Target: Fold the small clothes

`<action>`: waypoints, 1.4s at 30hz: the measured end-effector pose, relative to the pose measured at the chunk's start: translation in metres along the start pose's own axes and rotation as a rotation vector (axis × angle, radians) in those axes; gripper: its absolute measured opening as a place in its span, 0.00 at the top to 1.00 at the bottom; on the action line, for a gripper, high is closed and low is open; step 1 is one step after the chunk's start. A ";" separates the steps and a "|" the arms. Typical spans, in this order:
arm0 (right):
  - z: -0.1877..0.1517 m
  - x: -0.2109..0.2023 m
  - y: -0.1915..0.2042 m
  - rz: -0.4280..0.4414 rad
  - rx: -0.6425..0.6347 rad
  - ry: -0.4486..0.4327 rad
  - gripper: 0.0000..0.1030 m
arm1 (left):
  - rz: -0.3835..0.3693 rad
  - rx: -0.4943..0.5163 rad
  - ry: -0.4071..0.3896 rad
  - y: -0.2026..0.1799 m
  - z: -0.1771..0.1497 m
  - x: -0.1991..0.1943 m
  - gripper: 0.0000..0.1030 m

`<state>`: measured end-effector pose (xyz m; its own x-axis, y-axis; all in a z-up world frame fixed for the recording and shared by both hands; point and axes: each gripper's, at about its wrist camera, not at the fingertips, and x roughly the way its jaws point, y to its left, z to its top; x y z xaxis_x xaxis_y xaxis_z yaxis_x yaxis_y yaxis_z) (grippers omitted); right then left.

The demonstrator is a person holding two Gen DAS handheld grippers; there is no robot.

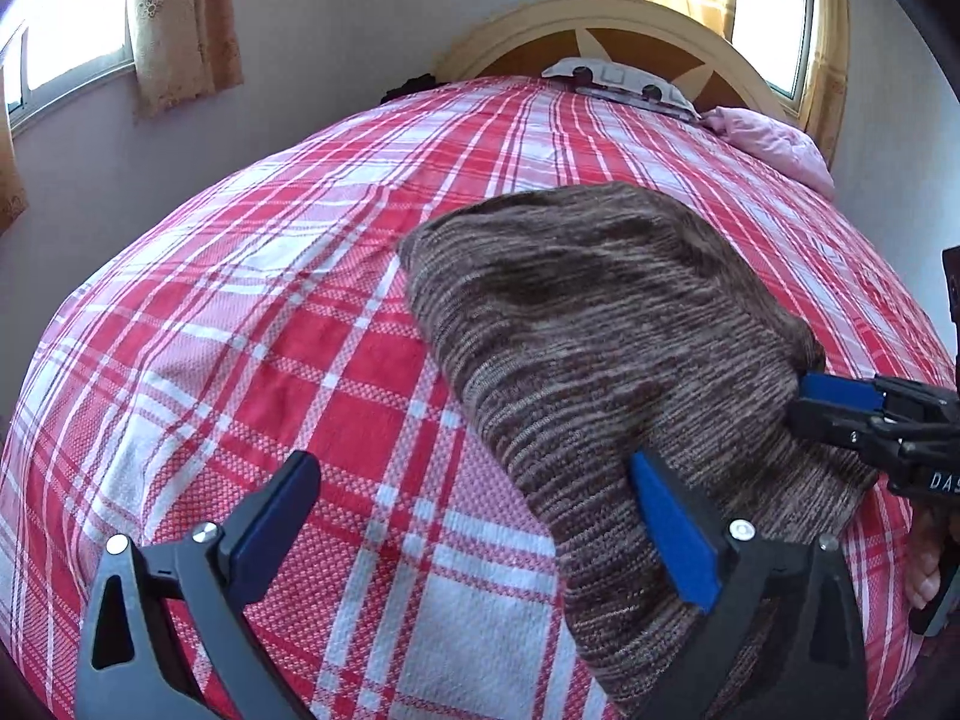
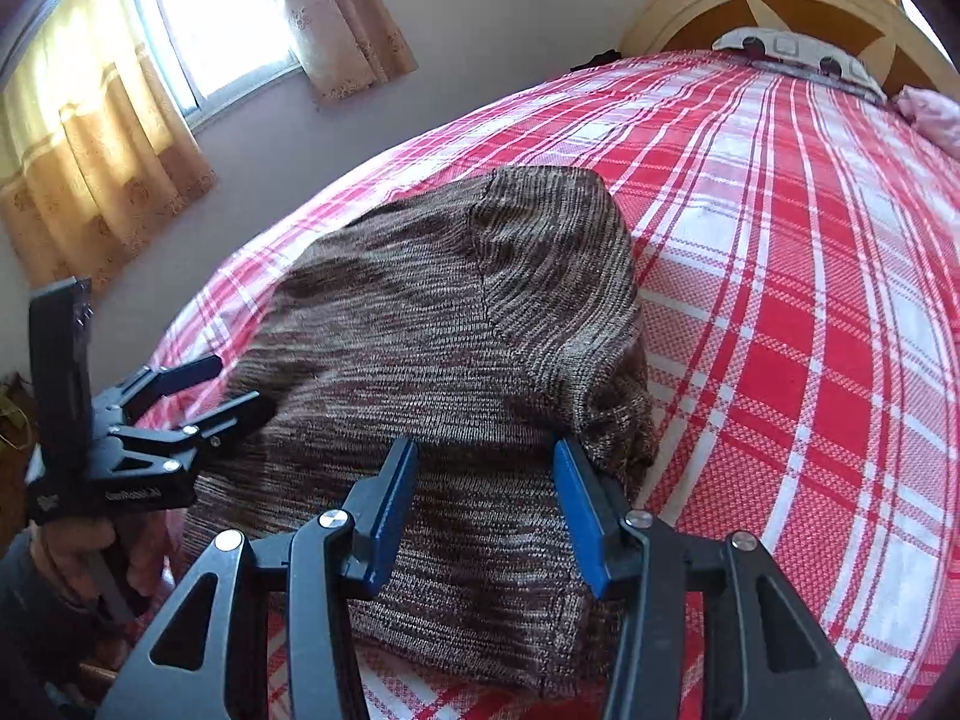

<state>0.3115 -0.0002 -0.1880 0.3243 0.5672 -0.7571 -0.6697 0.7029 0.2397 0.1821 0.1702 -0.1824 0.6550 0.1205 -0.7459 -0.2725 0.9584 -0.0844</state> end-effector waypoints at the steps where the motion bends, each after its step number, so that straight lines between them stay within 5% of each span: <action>1: 0.000 0.000 0.003 -0.015 -0.015 0.002 0.53 | 0.001 -0.002 -0.003 0.000 -0.002 0.000 0.00; 7: -0.007 -0.001 0.014 -0.082 -0.084 -0.008 0.53 | -0.007 -0.032 -0.022 0.003 -0.009 -0.014 0.00; 23: -0.041 -0.136 0.074 -0.227 -0.091 -0.327 0.51 | -0.047 0.039 -0.261 -0.023 -0.001 -0.124 0.00; 42: -0.048 -0.177 0.100 -0.232 -0.104 -0.402 0.49 | -0.066 0.068 -0.313 -0.031 0.000 -0.151 0.00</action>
<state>0.1550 -0.0510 -0.0596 0.6922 0.5357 -0.4836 -0.6057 0.7956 0.0143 0.0917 0.1218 -0.0674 0.8575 0.1216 -0.4998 -0.1820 0.9805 -0.0737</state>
